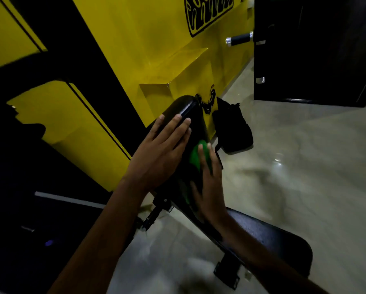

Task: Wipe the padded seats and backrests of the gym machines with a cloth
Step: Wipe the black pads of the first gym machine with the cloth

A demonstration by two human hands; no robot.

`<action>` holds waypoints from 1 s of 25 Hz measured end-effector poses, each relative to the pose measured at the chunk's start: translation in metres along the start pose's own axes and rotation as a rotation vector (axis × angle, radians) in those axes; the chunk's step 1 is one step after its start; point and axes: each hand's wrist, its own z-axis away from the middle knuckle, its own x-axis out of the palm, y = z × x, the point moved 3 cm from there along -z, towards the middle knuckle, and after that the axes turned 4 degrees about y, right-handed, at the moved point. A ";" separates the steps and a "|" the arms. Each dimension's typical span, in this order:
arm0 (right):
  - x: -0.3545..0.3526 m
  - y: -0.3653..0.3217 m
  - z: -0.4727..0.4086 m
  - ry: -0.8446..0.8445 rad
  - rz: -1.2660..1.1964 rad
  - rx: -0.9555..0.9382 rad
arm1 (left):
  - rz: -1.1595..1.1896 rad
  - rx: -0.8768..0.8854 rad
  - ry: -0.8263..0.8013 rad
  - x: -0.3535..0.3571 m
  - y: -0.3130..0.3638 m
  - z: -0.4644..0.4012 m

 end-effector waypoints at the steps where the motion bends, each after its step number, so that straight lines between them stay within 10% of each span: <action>1: -0.003 0.009 -0.018 0.020 -0.028 0.047 | -0.004 0.003 0.006 -0.001 0.001 0.000; 5: -0.007 0.024 -0.048 0.127 -0.089 0.322 | -0.050 0.070 0.016 0.003 0.012 0.000; 10: 0.003 0.014 0.009 0.053 -0.080 0.116 | -0.050 0.120 0.012 0.008 0.018 -0.004; 25: 0.006 0.077 -0.012 0.193 -0.115 0.446 | -0.017 0.139 0.090 0.031 0.043 0.016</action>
